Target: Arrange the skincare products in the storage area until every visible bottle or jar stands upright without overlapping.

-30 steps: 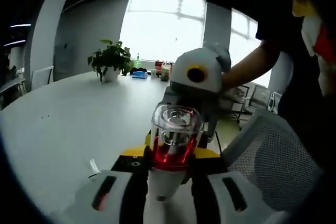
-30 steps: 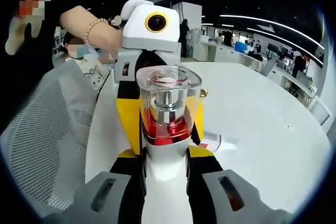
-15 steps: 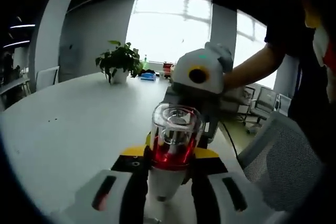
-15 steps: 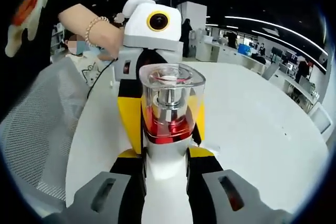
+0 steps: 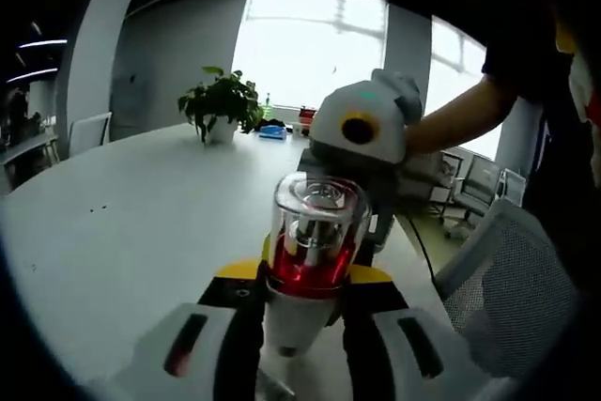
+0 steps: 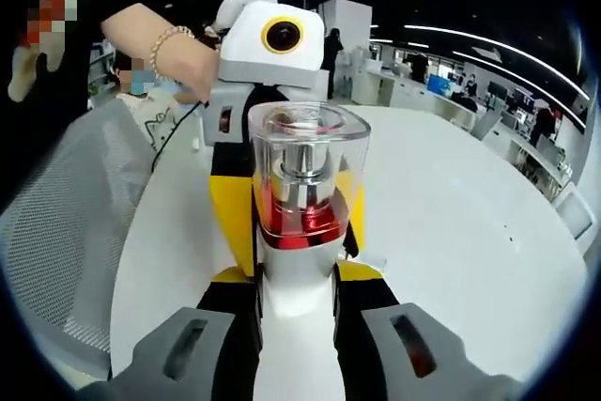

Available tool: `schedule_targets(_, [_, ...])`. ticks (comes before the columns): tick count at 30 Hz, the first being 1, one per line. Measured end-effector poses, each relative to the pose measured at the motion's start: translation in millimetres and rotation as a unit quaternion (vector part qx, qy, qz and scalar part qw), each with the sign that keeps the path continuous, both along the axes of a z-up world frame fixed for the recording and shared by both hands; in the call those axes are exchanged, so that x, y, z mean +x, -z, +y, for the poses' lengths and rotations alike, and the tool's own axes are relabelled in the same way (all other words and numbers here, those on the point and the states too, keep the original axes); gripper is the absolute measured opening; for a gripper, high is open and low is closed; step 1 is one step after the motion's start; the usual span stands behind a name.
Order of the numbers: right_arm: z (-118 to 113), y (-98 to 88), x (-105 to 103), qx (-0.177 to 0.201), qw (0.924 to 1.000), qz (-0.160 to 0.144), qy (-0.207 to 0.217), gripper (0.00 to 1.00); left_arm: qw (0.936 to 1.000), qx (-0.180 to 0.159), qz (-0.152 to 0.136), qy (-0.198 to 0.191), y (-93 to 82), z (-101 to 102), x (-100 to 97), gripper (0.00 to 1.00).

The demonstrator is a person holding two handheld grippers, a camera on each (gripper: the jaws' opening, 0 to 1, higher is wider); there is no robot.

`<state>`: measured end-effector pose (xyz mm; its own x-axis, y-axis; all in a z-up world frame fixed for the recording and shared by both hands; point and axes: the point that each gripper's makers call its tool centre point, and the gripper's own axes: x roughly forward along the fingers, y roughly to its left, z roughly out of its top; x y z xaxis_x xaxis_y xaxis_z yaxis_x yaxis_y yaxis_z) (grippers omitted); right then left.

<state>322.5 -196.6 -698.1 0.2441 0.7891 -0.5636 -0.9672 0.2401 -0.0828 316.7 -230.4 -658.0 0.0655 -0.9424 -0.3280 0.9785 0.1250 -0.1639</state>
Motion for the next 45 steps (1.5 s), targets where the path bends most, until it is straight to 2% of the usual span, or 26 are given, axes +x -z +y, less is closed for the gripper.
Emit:
schedule_targets(8, [0, -1.3, 2, 0.001, 0.9998, -0.001, 0.021, 0.3, 0.9997, 0.006, 0.01, -0.02, 4.0, 7, 4.7, 0.28])
schedule_targets(16, [-1, -4.5, 0, 0.008, 0.999, 0.003, 0.043, 0.37, 0.9985, -0.003, 0.028, -0.048, 0.7, 16, 7.1, 0.35])
schedule_targets(24, [-3, -9.4, -3, 0.014, 0.9969, -0.002, 0.077, 0.49, 0.9958, 0.0, 0.042, -0.082, -1.8, 26, 5.8, 0.5])
schedule_targets(38, [-4, -12.3, -16, 0.028, 0.9929, 0.007, 0.116, 0.59, 0.9915, 0.016, 0.053, -0.118, -5.2, 46, -12.0, 0.58])
schedule_targets(45, [-4, -17.5, -23, 0.041, 0.9891, 0.005, 0.141, 0.64, 0.9852, 0.024, 0.061, -0.158, -8.0, 66, -16.0, 0.64])
